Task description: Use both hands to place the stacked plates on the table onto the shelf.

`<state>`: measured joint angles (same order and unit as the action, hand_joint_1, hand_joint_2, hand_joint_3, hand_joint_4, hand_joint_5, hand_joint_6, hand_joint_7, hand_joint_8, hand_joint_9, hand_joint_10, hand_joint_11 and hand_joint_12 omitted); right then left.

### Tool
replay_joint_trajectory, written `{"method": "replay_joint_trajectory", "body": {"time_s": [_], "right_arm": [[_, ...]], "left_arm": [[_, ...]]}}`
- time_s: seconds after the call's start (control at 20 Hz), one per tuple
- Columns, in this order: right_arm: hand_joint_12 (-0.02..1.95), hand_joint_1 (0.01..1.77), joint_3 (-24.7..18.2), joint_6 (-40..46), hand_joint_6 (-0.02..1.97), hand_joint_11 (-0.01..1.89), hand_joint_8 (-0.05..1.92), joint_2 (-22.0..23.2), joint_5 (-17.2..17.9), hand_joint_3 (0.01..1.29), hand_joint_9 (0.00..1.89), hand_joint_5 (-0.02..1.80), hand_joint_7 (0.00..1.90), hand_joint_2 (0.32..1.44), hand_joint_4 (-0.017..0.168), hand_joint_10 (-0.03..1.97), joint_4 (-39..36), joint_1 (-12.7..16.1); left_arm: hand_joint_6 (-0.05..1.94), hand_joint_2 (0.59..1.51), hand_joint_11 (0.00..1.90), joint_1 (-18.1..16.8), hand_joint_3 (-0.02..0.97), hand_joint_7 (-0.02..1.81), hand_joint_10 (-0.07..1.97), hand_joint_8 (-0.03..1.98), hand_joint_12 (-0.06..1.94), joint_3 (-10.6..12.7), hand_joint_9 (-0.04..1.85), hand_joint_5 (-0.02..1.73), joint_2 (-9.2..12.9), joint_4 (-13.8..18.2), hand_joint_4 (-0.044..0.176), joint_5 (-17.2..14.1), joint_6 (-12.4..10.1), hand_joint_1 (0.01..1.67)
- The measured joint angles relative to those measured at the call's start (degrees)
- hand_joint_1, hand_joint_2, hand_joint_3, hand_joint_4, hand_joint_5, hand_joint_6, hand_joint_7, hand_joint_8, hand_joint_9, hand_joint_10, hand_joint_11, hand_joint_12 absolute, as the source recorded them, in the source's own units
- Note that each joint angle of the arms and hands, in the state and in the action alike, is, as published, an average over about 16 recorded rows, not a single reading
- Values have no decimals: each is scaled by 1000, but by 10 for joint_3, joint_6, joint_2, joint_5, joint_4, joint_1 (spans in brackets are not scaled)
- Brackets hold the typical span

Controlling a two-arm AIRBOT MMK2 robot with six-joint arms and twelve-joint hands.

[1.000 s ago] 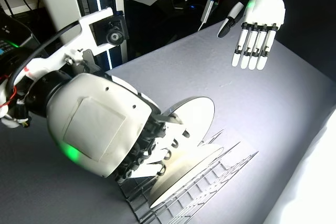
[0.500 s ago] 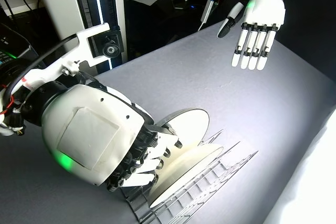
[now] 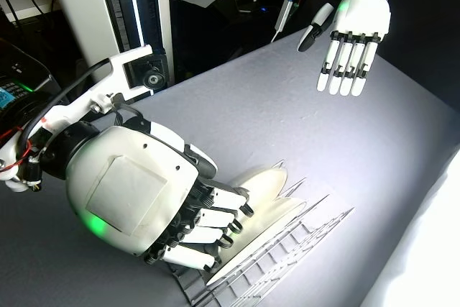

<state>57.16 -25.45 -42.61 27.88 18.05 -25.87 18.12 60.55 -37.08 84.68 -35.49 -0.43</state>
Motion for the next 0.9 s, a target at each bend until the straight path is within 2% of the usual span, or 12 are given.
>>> {"method": "replay_joint_trajectory", "body": {"time_s": [0.25, 0.35, 0.6, 0.9], "right_arm": [[1235, 1118, -5, 0, 110, 110, 99, -2, 4, 14, 493, 461, 524, 1104, -6, 178, -29, 16], [1214, 1094, -10, 0, 31, 57, 23, -2, 9, 14, 444, 401, 465, 1097, -7, 123, -56, 23], [1155, 1062, -26, 0, -1, 12, 2, -2, 28, 14, 375, 313, 376, 1077, -7, 59, -157, 36], [1202, 1059, -48, 1, 1, 31, 7, -1, 60, 14, 414, 344, 410, 1066, -7, 53, -302, 37]], "left_arm": [[6, 1173, 20, 5, 4, 180, 17, 0, 355, -2, 166, 158, 1, 0, 3, -1, -4, 22], [7, 1173, 21, 7, 5, 180, 17, 0, 355, -4, 167, 157, 1, 0, 3, -1, -5, 22], [6, 1173, 22, 11, 5, 178, 17, 0, 333, -7, 164, 157, 3, 0, 3, -4, -10, 21], [6, 1173, 24, 14, 6, 177, 17, 0, 321, -7, 164, 159, 4, -1, 3, -7, -15, 22]]}}
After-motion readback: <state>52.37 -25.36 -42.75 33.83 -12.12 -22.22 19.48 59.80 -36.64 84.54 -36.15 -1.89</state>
